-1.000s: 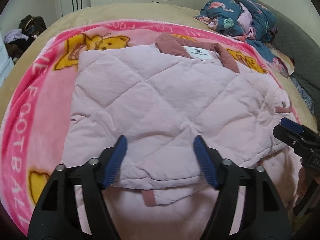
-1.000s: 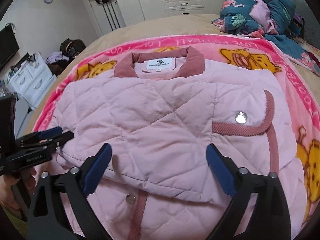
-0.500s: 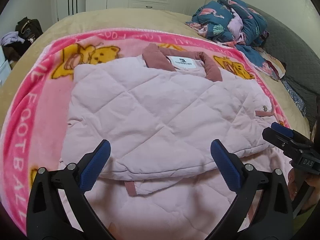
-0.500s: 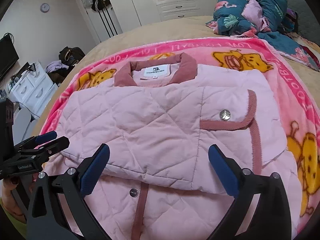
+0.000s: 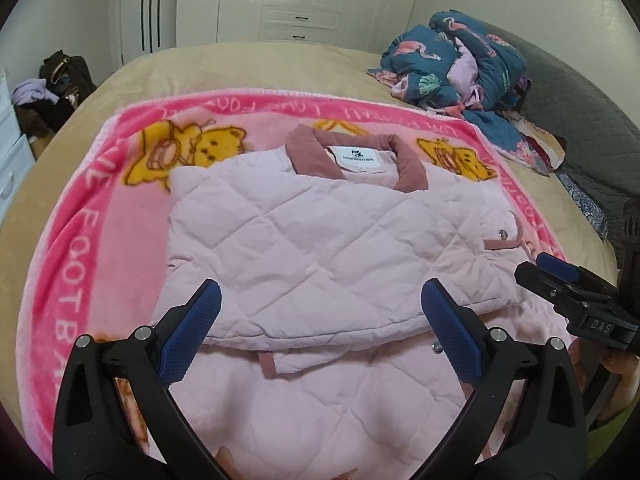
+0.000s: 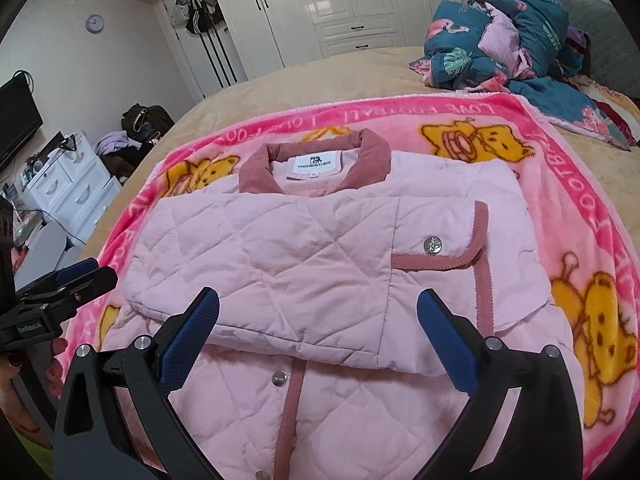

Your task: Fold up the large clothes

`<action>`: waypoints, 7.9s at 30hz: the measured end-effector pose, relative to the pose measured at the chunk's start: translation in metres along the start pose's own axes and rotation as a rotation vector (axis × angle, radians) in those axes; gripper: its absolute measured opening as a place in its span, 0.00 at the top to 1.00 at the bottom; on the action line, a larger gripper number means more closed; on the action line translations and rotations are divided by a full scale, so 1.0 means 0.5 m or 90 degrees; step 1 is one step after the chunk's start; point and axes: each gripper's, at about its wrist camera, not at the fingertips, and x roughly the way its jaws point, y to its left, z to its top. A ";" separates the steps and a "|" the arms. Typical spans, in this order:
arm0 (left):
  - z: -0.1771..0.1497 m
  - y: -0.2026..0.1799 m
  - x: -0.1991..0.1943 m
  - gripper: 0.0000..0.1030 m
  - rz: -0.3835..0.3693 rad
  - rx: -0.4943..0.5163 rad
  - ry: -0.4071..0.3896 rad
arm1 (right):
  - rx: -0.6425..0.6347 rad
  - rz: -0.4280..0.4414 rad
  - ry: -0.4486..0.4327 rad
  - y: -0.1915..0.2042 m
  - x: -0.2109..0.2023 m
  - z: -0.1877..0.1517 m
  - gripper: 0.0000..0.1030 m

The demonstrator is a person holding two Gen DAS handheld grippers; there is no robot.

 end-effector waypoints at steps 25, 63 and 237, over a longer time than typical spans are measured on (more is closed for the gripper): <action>-0.022 -0.019 -0.146 0.09 -0.019 0.003 -0.062 | -0.004 0.020 -0.074 0.031 -0.156 -0.008 0.04; -0.144 -0.122 -0.321 0.09 -0.011 0.004 -0.105 | -0.039 0.050 -0.152 0.009 -0.397 -0.105 0.04; -0.281 0.024 -0.350 0.92 0.035 -0.089 -0.113 | 0.049 0.119 -0.160 -0.279 -0.468 -0.259 0.82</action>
